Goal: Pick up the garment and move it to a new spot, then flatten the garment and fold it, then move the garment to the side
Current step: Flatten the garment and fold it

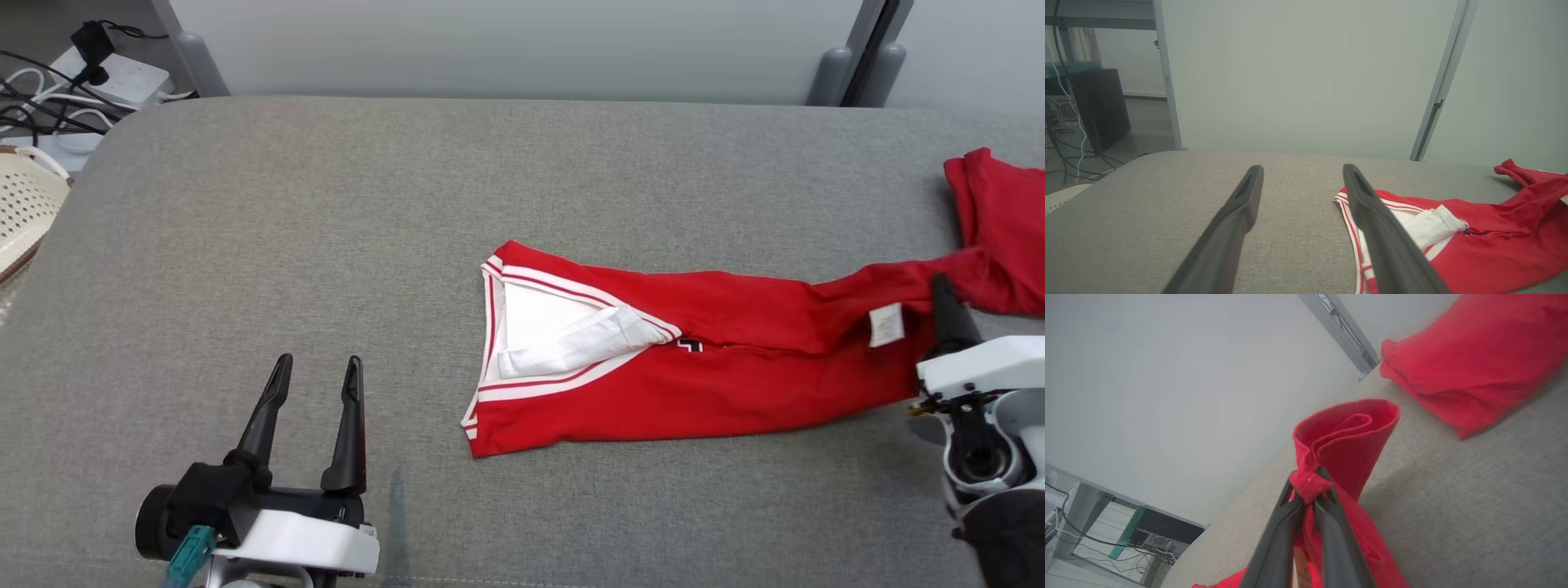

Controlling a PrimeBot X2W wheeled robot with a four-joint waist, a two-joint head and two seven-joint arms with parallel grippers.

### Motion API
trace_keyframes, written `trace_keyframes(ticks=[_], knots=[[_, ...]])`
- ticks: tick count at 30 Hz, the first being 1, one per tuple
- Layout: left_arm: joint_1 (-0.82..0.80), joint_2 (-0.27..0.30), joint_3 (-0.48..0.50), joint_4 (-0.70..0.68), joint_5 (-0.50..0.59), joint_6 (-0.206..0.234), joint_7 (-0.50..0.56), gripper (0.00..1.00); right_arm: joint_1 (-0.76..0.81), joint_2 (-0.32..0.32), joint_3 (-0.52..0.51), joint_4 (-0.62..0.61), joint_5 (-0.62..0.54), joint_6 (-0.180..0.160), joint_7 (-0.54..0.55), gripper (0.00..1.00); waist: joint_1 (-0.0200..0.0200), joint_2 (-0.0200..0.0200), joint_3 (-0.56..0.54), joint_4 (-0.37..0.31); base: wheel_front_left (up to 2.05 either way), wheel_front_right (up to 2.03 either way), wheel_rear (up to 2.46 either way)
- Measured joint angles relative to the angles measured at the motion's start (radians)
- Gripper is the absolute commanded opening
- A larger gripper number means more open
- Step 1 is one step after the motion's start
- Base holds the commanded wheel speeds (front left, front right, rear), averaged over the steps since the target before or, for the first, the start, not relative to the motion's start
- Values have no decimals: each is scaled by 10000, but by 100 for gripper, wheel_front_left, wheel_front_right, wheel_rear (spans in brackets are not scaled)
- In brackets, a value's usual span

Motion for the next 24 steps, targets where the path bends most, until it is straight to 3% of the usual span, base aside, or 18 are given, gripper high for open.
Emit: trace_keyframes(ticks=[9, 24], knots=[[201, 2, -178, 82, -163, 71, 0, 100, 1030, 945, 777, -2224, 489, -2, 510, 0, 0, 0, -270, 634, 0, 0, 0], [198, 2, -451, 102, -364, 192, 0, 100, 761, 1641, 1921, -1661, -17, -2, 545, 0, 0, 0, -105, 2194, 0, 0, 0]])
